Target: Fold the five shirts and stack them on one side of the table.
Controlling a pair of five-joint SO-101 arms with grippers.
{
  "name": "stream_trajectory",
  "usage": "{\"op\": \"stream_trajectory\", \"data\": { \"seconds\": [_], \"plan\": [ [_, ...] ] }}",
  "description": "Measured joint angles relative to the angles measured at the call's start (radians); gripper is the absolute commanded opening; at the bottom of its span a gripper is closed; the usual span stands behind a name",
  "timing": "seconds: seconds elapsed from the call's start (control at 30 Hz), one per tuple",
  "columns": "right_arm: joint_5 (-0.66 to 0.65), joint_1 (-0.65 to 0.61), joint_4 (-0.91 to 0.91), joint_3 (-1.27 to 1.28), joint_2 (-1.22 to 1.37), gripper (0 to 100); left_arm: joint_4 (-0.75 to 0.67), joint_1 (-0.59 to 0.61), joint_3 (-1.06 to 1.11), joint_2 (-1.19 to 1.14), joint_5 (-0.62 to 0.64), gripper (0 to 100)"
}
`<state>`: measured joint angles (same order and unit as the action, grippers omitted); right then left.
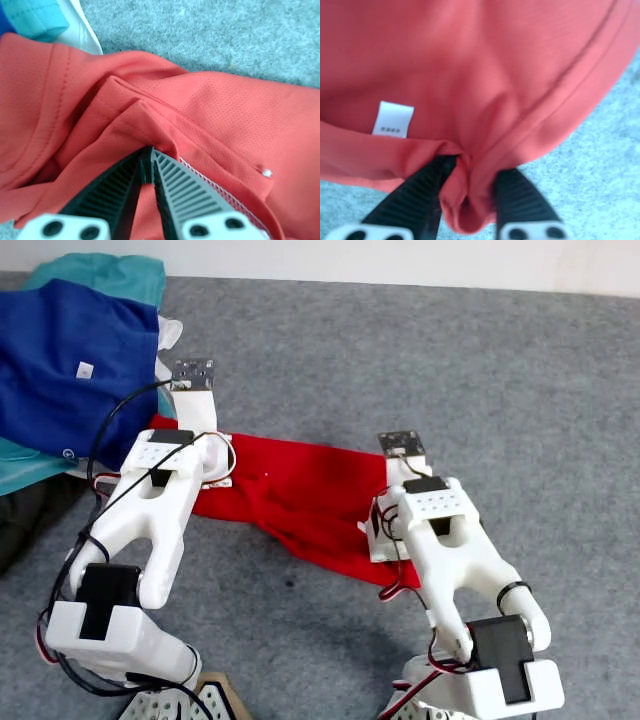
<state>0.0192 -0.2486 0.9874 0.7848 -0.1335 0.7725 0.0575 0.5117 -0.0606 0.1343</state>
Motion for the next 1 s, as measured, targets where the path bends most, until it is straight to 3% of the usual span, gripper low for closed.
{"op": "stream_trajectory", "data": {
  "seconds": [0.23, 0.43, 0.73, 1.0],
  "plan": [
    [-0.038, 0.046, 0.0, 0.002, 0.0, 0.7, 0.0, 0.0, 0.0, 0.0, 0.0, 1],
    [-0.083, 0.158, 0.0, -0.018, 0.002, 0.7, 0.003, -0.002, 0.0, 0.0, 0.0, 1],
    [-0.097, 0.239, 0.0, -0.02, 0.002, 0.7, 0.305, -0.021, -0.043, 0.218, -0.051, 1],
    [-0.17, 0.302, 0.0, -0.02, 0.008, 0.7, 0.382, -0.021, -0.043, 0.361, -0.057, 4]
  ]
}}
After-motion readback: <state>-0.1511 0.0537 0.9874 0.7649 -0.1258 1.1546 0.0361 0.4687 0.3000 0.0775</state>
